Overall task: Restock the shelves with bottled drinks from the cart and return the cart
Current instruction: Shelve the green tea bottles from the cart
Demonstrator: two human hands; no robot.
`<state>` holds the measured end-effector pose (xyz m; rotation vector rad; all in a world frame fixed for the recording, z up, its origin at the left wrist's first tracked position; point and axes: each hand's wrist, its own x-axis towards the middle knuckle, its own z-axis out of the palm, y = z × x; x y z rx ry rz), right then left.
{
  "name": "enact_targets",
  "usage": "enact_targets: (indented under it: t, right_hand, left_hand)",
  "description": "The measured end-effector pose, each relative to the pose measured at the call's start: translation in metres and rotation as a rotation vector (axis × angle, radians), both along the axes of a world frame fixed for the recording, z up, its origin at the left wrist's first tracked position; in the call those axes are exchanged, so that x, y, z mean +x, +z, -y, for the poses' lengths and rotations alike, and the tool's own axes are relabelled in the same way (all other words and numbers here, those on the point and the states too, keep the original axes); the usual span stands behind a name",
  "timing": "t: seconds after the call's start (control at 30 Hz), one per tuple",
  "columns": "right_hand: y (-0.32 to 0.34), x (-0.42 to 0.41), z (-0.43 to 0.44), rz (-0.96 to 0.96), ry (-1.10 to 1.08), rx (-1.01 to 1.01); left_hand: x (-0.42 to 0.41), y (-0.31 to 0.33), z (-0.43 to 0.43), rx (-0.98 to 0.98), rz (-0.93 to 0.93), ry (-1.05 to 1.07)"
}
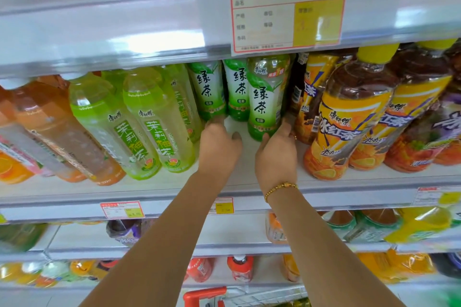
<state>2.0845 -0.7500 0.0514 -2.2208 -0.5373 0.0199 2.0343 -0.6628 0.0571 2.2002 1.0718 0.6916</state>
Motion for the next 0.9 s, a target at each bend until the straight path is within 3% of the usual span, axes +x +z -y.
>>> enact_targets:
  t: [0.1, 0.17, 0.27, 0.57, 0.77, 0.83, 0.9]
  right_hand:
    - [0.001, -0.006, 0.006, 0.04, 0.024, -0.107]
    - [-0.005, -0.02, 0.018, 0.189, 0.098, -0.237]
    - [-0.02, -0.036, 0.046, 0.464, 0.143, -0.294]
    - [-0.056, -0.032, 0.104, 0.603, 0.202, -0.258]
    - [-0.058, -0.033, 0.104, 0.501, 0.26, -0.119]
    - [-0.058, -0.038, 0.115, 0.397, 0.302, 0.015]
    - [-0.062, -0.044, 0.139, 0.309, 0.293, 0.156]
  left_hand:
    - [0.002, 0.005, 0.005, -0.181, 0.13, -0.235]
    - [0.008, 0.006, 0.003, -0.225, 0.123, -0.326]
    - [0.018, 0.006, 0.001, -0.28, 0.13, -0.284]
    - [0.037, 0.004, 0.02, -0.327, 0.167, -0.198]
    - [0.034, 0.01, 0.026, -0.315, 0.078, -0.188]
    - [0.02, 0.013, 0.037, -0.175, 0.026, -0.126]
    - [-0.01, 0.018, 0.066, 0.014, 0.199, -0.117]
